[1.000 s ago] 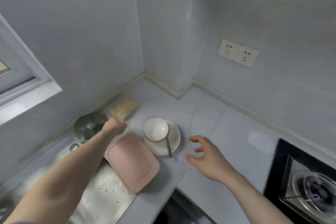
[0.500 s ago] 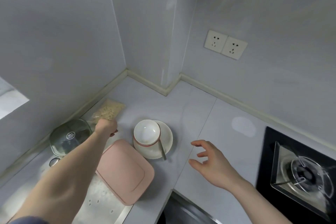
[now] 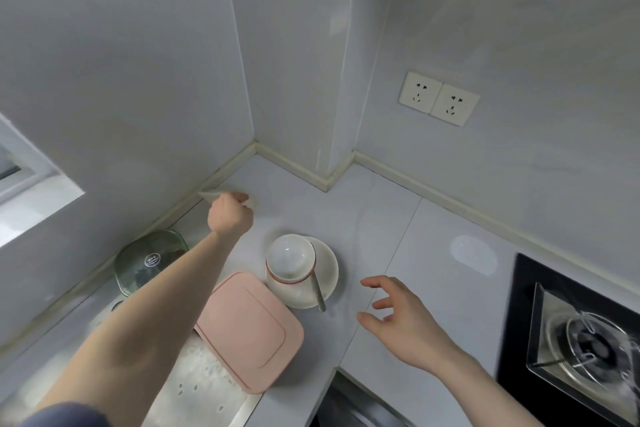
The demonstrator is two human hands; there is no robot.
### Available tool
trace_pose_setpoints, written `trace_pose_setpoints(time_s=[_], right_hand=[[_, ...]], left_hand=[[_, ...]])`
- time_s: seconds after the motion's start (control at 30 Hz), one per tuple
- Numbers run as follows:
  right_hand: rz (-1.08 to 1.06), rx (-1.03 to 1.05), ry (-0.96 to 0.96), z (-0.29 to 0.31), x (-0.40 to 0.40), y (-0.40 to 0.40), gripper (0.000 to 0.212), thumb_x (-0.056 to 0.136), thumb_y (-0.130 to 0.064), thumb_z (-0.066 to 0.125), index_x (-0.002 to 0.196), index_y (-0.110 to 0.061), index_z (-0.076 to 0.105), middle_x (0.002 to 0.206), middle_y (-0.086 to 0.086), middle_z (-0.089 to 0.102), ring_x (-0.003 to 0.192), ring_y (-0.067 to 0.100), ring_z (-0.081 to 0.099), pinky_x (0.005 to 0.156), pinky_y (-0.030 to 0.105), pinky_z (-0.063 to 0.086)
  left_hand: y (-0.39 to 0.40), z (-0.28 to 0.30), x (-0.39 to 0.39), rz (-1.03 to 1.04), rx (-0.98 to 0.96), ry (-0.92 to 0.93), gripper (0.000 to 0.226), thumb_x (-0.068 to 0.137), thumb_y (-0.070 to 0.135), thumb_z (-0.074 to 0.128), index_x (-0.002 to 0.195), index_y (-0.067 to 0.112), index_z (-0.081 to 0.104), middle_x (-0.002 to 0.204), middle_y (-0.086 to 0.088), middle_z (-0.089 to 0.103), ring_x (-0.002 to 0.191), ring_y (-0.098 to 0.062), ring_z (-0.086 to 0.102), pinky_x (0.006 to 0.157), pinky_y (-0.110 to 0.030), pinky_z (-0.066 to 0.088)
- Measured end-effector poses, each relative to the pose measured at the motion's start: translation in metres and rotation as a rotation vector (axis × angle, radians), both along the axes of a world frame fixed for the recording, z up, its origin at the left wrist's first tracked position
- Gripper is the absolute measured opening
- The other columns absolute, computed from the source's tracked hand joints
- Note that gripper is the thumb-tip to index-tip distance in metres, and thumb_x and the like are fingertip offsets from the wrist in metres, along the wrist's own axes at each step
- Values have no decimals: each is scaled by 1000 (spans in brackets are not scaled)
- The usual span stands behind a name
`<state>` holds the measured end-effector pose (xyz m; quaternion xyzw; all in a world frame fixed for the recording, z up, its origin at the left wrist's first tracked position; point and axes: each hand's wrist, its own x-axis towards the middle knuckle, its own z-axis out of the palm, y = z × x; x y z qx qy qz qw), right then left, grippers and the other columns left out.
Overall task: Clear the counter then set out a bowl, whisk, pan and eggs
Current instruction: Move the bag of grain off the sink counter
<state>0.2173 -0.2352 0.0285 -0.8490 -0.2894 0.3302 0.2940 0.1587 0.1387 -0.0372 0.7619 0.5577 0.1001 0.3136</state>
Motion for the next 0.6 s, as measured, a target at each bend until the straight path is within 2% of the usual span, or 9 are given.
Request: trace_pose_setpoints(time_s=[0.13, 0.2, 0.23, 0.27, 0.3, 0.33, 0.4, 0.47, 0.6], right_hand=[[8, 4, -17, 3, -3, 0, 47, 92, -45, 65, 135, -46, 47, 135, -30, 42, 115, -10, 54, 90, 20, 53], [-4, 12, -15, 4, -5, -2, 47, 92, -45, 65, 136, -46, 47, 134, -30, 42, 115, -9, 54, 91, 20, 53], [-7, 16, -14, 5, -7, -3, 47, 92, -45, 65, 136, -46, 47, 134, -30, 42, 115, -9, 54, 92, 20, 53], [-8, 18, -15, 4, -9, -3, 47, 92, -45, 65, 135, -46, 47, 134, -30, 42, 115, -9, 54, 92, 21, 53], [-12, 22, -17, 6, -11, -5, 47, 92, -45, 65, 135, -47, 47, 134, -31, 42, 115, -9, 54, 92, 21, 53], [-11, 24, -17, 6, -12, -7, 47, 92, -45, 65, 135, -47, 47, 134, -31, 41, 115, -9, 54, 92, 22, 54], [-19, 34, -27, 9, -14, -12, 46, 92, -45, 64, 135, -47, 46, 134, -31, 41, 116, -9, 54, 92, 23, 54], [-32, 53, -39, 12, -14, -16, 47, 92, -44, 65, 135, -48, 46, 134, -31, 41, 116, -8, 54, 93, 24, 54], [-69, 114, -69, 25, -14, -25, 46, 93, -42, 66, 135, -48, 47, 133, -31, 43, 115, -10, 54, 93, 22, 54]], left_hand=[[5, 10, 3, -58, 57, 3, 38, 85, 8, 58, 110, 28, 78, 114, -1, 76, 108, -32, 68, 93, -33, 52], [1, 19, 6, -75, 34, 5, 20, 82, 17, 62, 83, 29, 78, 84, -3, 73, 86, -34, 66, 75, -30, 53], [0, 20, 6, -86, 35, 3, 15, 80, 23, 63, 66, 25, 69, 67, -5, 61, 72, -34, 59, 63, -28, 49], [1, 19, 6, -81, 41, -5, 20, 78, 25, 63, 59, 20, 59, 58, -6, 51, 64, -31, 51, 56, -27, 43], [0, 20, 5, -74, 45, -21, 21, 77, 22, 62, 57, 16, 58, 56, -7, 50, 61, -31, 49, 54, -27, 42], [-1, 23, 3, -56, 36, -33, 19, 77, 17, 60, 58, 16, 63, 58, -9, 57, 63, -32, 56, 57, -28, 47], [-1, 28, 1, -49, 49, -60, 21, 80, 10, 60, 78, 17, 80, 83, -10, 76, 85, -34, 71, 76, -32, 55], [-3, 43, 1, -51, 129, -109, 29, 82, 7, 59, 97, 21, 80, 101, -5, 79, 101, -31, 71, 88, -32, 54], [-7, 90, 0, -152, 267, -215, 23, 81, 10, 61, 96, 24, 73, 92, 3, 76, 94, -26, 70, 81, -32, 53]])
